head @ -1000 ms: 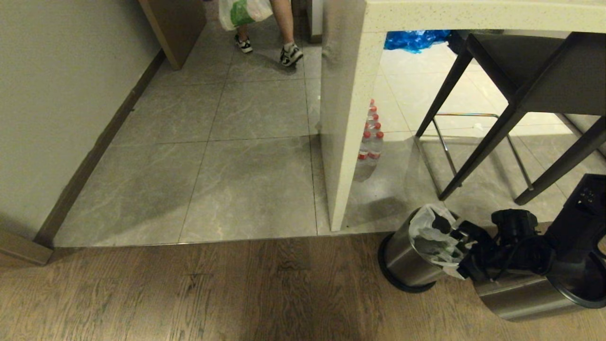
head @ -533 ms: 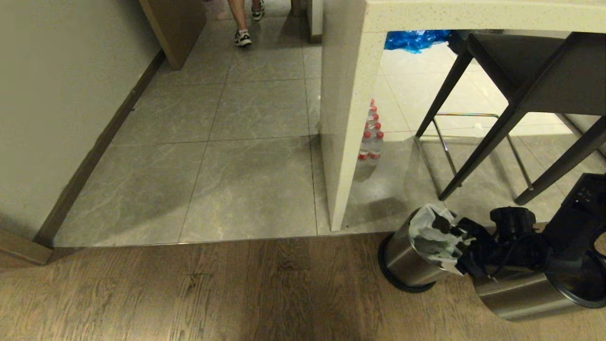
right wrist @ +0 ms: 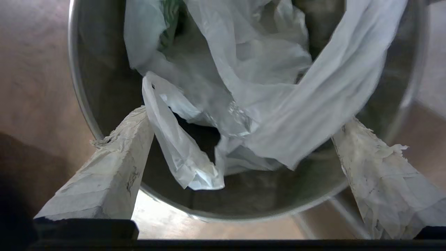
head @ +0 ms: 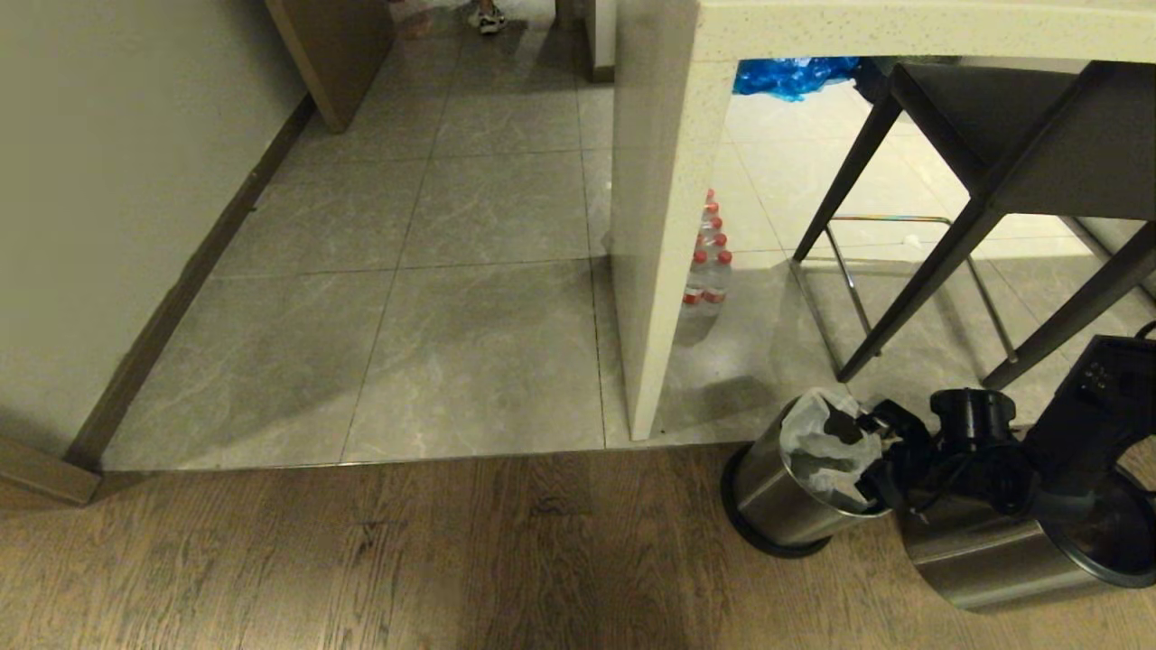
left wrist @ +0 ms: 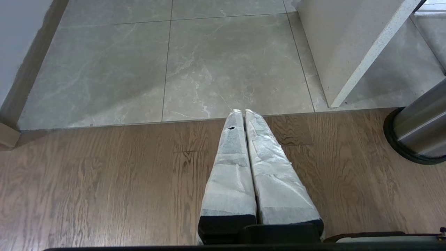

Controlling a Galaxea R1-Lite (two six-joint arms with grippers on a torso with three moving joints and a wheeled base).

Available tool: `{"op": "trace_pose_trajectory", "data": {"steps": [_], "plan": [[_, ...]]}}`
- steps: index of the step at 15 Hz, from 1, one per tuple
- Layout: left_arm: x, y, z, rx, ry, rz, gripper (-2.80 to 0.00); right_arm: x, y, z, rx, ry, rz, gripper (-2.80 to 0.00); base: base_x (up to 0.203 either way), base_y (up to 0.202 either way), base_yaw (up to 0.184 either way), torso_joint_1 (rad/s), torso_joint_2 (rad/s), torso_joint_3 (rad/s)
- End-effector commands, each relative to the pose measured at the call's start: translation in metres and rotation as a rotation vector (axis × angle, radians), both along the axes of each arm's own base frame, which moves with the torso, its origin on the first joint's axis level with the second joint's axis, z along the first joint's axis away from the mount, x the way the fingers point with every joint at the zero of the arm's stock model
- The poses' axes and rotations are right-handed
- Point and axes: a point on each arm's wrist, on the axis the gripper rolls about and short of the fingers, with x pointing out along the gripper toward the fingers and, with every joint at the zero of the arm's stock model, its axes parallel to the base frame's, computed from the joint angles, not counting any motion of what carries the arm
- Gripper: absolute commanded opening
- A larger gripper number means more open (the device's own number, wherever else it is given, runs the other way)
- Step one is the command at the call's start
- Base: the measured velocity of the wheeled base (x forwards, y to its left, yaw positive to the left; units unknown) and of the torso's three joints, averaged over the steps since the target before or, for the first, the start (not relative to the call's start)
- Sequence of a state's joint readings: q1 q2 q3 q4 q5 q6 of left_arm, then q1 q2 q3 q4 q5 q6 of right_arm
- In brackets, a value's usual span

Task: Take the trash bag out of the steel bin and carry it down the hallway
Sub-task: Pick up the trash bag

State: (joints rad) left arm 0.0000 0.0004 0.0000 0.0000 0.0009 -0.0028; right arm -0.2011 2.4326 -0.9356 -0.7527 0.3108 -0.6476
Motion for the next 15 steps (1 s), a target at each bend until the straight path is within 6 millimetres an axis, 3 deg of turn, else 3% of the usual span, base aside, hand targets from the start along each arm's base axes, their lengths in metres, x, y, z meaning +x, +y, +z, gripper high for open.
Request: {"op": "trace_pose_trajectory", "data": {"steps": [1, 15], "plan": [[0.0, 0.0, 0.0, 0.0, 0.0, 0.001, -2.8, 0.003, 0.0, -0.004, 0.035, 0.001, -0.006, 0.0, 0.0, 0.0, 0.0, 0.0, 0.0, 0.0], [0.0, 0.0, 0.0, 0.0, 0.0, 0.001, -2.8, 0.02, -0.002, -0.018, 0.092, -0.032, 0.019, 0.0, 0.0, 0.0, 0.0, 0.0, 0.0, 0.0]]}}
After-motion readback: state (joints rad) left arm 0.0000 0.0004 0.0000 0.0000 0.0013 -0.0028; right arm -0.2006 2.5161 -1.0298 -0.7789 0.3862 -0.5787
